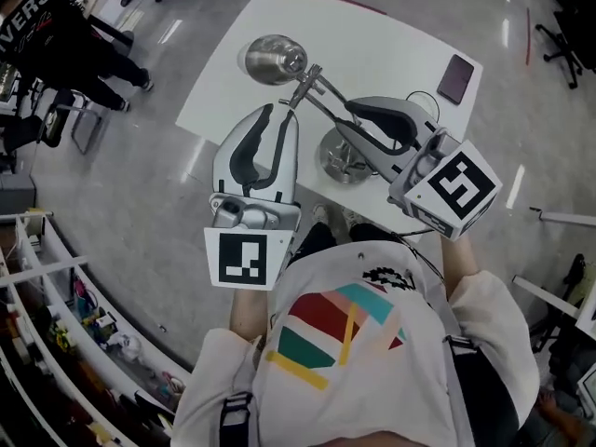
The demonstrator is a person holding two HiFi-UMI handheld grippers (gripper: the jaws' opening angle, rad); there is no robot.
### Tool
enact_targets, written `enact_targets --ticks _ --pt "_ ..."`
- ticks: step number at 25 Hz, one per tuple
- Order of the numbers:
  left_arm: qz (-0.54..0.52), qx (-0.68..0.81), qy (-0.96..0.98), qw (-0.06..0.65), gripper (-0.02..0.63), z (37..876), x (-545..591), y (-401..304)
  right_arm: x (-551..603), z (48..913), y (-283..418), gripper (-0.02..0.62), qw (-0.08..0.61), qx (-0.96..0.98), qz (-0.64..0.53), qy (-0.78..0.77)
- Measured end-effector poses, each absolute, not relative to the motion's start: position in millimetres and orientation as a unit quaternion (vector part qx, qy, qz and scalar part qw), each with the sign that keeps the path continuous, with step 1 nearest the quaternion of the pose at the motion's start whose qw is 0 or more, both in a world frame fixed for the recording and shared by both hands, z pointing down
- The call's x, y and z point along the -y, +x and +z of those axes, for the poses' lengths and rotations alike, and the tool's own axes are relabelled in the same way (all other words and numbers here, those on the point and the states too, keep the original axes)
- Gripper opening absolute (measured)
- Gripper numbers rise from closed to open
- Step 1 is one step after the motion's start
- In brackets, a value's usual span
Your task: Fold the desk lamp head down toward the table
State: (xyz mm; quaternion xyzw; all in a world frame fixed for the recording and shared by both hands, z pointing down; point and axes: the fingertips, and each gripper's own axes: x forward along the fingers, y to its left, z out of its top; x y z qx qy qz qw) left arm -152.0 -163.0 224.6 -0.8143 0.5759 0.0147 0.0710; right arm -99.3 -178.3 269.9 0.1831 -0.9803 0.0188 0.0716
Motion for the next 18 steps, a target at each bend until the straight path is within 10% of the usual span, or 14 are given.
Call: enact_targets --ticks 18 --pt "-0.043 -0.495 -0.863 0.088 0.115 234.0 170.1 -143.8 177.2 275.0 -118.2 0.038 0.115 0.97 0.002 0.212"
